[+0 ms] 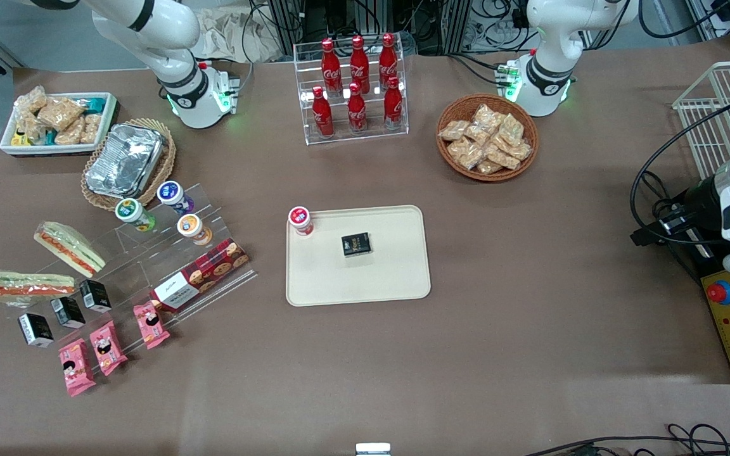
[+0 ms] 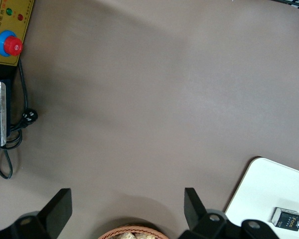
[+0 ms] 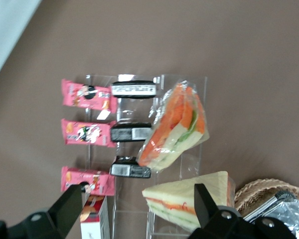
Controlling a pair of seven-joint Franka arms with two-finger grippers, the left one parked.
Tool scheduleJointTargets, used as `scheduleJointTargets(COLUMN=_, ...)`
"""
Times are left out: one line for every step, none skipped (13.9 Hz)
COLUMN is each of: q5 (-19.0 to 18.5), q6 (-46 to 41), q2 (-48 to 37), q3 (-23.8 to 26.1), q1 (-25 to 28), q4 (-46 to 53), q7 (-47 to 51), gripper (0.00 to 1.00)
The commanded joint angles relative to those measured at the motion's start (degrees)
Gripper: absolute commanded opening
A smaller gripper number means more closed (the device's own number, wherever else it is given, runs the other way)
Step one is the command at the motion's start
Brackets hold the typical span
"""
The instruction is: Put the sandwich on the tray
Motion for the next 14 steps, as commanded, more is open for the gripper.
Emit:
scheduleJointTargets(q5=-0.69, q6=1.52, q2=1.78, q3=-1.38, q1=-0.45, q4=0.47, q7=7.7, gripper=1.0)
scheduleJointTargets(q5=-0.69, q6=1.87, q2=2.31, q3=-1.73, q1=-0.45, q4=0.47, q7=9.3, gripper=1.0)
scheduleJointTargets(q5=-0.69, q6=2.14, q2=2.93, q3=-1.82, q1=-0.54, q4=0.47, q7=9.4, gripper=1.0)
scheduleJointTargets(q5=-0.43, q6=2.4, q2=3.72, q3=-1.82, q1=-1.32, q4=0.47, q7=9.93, gripper=0.99)
scheduleJointTargets(q5=-0.08, q6=2.66, q2=4.33, q3=-1.82, q1=-1.77, q4=0.47, q7=11.59, gripper=0.98)
scheduleJointTargets(q5=-0.07, q6=3.54, q2=4.69, q3=-1.82, q1=-2.21, q4=0.39, q7=13.6, gripper=0.98)
scheduleJointTargets(q5=0.01, q6=4.07, q2=5.04, q3=-1.82, q1=-2.47, q4=-0.05, q7=14.41, gripper=0.98)
scheduleJointTargets(q5=0.01, q6=4.42, q2=5.39, q3=-1.74, q1=-2.56, q4=-0.23, q7=14.41, gripper=0.98)
scheduleJointTargets(q5=0.27, q6=4.77, q2=5.74, q3=-1.74, q1=-2.82, q4=-0.49, q7=14.5, gripper=0.98)
scheduleJointTargets(q5=0.63, q6=4.78, q2=6.01, q3=-1.74, q1=-3.0, q4=-0.58, q7=14.5, gripper=0.98)
scheduleJointTargets(q5=1.15, q6=4.78, q2=6.18, q3=-1.74, q1=-3.0, q4=-0.76, q7=14.5, gripper=0.98)
scheduleJointTargets(q5=1.59, q6=4.86, q2=6.27, q3=-1.74, q1=-3.0, q4=-0.93, q7=14.5, gripper=0.98)
scheduleJointTargets(q5=1.86, q6=4.78, q2=6.36, q3=-1.74, q1=-3.0, q4=-1.11, q7=14.68, gripper=0.98)
scheduleJointTargets(q5=2.21, q6=4.95, q2=6.45, q3=-1.74, q1=-3.26, q4=-1.46, q7=15.11, gripper=0.98)
